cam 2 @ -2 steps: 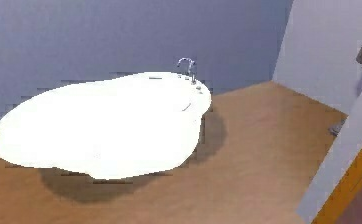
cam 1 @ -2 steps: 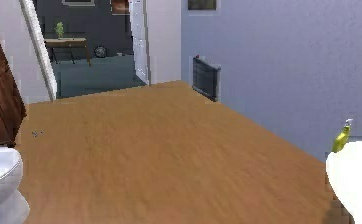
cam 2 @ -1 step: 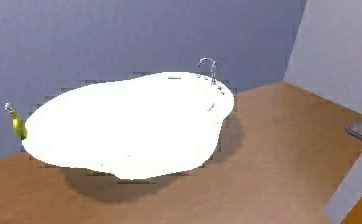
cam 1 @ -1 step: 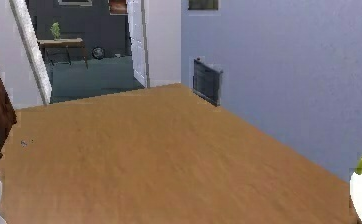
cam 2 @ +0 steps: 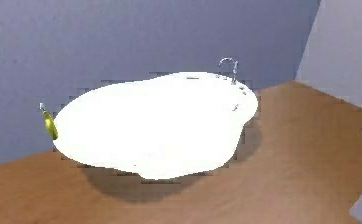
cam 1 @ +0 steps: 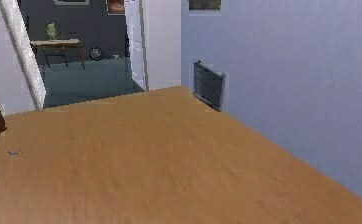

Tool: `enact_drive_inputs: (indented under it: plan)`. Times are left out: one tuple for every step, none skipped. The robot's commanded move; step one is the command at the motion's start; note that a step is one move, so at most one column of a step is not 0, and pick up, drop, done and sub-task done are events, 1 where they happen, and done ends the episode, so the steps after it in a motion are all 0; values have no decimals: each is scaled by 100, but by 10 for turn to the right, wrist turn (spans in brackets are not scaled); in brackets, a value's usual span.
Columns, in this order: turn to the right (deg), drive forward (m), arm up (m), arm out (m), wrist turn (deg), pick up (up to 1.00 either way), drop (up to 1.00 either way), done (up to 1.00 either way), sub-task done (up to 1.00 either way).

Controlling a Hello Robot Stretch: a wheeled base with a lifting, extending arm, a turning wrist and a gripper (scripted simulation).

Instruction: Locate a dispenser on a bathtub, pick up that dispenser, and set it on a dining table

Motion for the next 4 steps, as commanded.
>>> enact_drive_inputs:
  plan:
    - [210, 0, 0, 0, 0, 0, 0, 0, 0]
    - [0, 60, 0, 0, 0, 0, 0, 0, 0]
    - [-330, 0, 0, 0, 0, 0, 0, 0, 0]
    - [0, 0, 50, 0, 0, 0, 0, 0, 0]
